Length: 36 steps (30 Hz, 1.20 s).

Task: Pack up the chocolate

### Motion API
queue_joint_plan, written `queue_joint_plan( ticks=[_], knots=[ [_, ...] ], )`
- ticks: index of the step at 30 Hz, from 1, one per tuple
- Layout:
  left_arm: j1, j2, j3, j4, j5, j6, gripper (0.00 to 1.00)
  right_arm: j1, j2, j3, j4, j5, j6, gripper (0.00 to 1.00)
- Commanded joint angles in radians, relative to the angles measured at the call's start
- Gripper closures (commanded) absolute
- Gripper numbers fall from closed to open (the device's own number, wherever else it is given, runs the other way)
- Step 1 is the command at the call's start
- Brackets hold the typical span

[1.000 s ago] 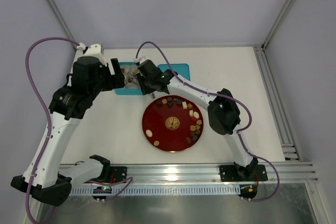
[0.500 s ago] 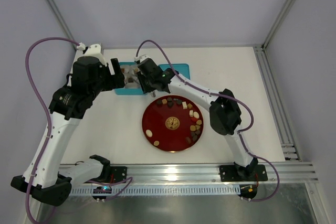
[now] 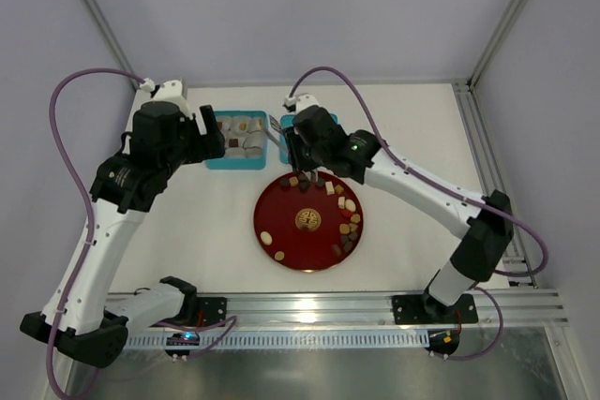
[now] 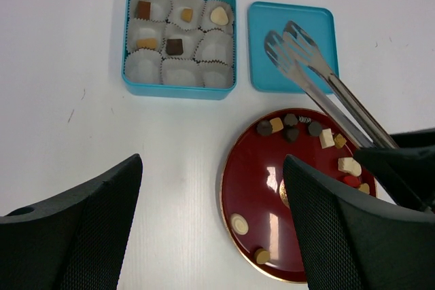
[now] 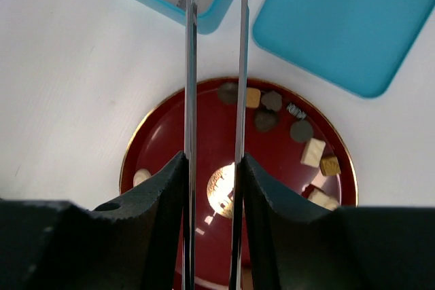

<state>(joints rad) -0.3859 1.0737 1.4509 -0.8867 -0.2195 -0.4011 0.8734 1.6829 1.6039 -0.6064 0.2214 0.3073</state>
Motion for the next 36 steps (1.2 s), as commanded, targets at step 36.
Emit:
queue_joint_plan(
  ticks=[36],
  knots=[
    [0.002, 0.019, -0.026, 0.054, 0.028, -0.031, 0.18, -0.002, -0.327, -0.503, -0.059, -0.073, 0.168, 0.59]
  ],
)
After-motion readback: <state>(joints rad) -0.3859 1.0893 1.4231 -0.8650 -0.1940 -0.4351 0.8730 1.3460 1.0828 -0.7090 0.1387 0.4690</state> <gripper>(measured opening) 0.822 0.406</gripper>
